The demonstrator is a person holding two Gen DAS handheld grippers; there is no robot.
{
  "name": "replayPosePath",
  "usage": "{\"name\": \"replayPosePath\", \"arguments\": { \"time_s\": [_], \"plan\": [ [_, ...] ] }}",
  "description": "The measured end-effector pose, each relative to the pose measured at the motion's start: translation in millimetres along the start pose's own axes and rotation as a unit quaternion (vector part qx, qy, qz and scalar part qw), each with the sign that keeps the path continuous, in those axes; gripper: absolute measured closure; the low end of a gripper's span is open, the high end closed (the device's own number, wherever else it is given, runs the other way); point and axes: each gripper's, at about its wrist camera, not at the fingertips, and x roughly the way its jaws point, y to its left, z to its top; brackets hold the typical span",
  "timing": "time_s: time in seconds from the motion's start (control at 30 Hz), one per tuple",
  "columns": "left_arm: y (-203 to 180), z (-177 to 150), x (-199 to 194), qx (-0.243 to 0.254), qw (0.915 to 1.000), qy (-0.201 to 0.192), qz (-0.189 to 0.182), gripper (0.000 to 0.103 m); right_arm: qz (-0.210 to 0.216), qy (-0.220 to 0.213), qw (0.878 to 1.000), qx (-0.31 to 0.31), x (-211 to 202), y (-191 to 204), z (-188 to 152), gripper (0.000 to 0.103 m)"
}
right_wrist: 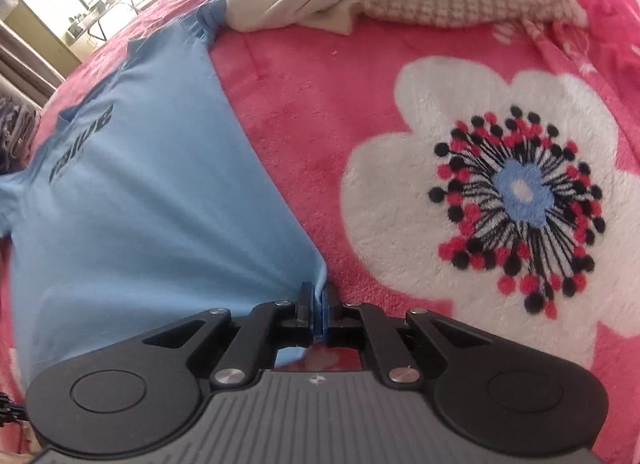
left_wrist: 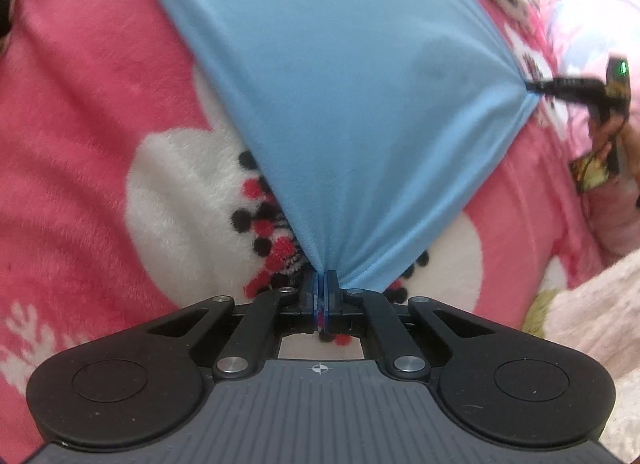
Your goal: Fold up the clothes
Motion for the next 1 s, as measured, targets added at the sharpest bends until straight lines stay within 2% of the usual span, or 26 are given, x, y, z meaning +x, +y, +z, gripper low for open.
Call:
{"name": "replayPosePath", "arguments": {
  "time_s": [0.07,0.13,0.17,0.2,0.3,0.37,0.43,0.5,0.57,0.63,0.67,0.8,0.83,0.9,0.97,1.0],
  "plan": [
    [-7.6,0.6,-1.1,0.027,0.9996,0.002,0.011,0.101,-0.014,-0.001,1.0,-0.02,-4.9,7.3,0.8,0.093],
    [-10.3,2.5,-6.2,0.039,0.999,0.008,0.018,0.095,-0.044,-0.012,0.999,-0.028,-16.4,11.2,2.6,0.065],
    [-9.3,1.7,-10.3,0.043,0.9988,0.013,0.02,0.086,-0.06,-0.019,0.997,-0.032,-22.5,13.0,3.5,0.061],
    [-8.3,1.0,-14.7,0.046,0.9985,0.017,0.023,0.081,-0.074,-0.033,0.996,-0.039,-31.1,15.7,4.3,0.061],
    [-2.3,4.4,-38.9,0.071,0.9959,0.003,0.056,0.08,-0.087,-0.083,0.991,-0.058,-59.8,33.7,5.6,0.061],
    [-2.9,20.0,-50.5,0.076,0.9954,-0.022,0.053,0.079,-0.049,-0.095,0.991,-0.084,-64.9,59.5,8.3,0.062],
    [-2.8,37.7,-57.2,0.079,0.9949,-0.049,0.04,0.077,0.002,-0.091,0.986,-0.142,-55.9,101.8,5.3,0.062],
    [-9.0,63.4,-48.2,0.073,0.9941,-0.079,0.018,0.077,0.06,-0.081,0.971,-0.218,-38.4,154.1,-1.3,0.062],
    [-11.9,83.8,-32.7,0.068,0.9929,-0.097,0.009,0.077,0.111,-0.068,0.949,-0.287,-19.2,202.1,-10.0,0.064],
    [-13.1,101.2,-15.2,0.062,0.9916,-0.113,0.009,0.077,0.146,-0.053,0.925,-0.347,3.8,242.7,-24.1,0.064],
    [-13.3,109.7,-6.5,0.058,0.9911,-0.12,0.009,0.077,0.154,-0.043,0.917,-0.367,15.0,254.7,-31.0,0.065],
    [6.5,119.2,5.6,0.016,0.9918,-0.126,-0.001,0.077,0.183,0.033,0.903,-0.387,43.8,256.4,-67.8,0.066],
    [9.9,118.3,4.0,0.012,0.9915,-0.13,-0.008,0.077,0.187,0.039,0.895,-0.402,38.5,253.2,-81.6,0.066],
    [14.2,115.7,0.4,0.012,0.9906,-0.136,-0.007,0.077,0.212,0.078,0.883,-0.411,25.2,247.9,-94.4,0.066],
    [18.7,114.3,-1.5,0.008,0.9906,-0.136,-0.014,0.077,0.24,0.143,0.863,-0.421,15.9,242.7,-101.1,0.066],
    [20.5,114.1,-2.0,0.006,0.9906,-0.135,-0.018,0.077,0.243,0.161,0.852,-0.435,12.6,242.9,-103.4,0.066]
  ]
}}
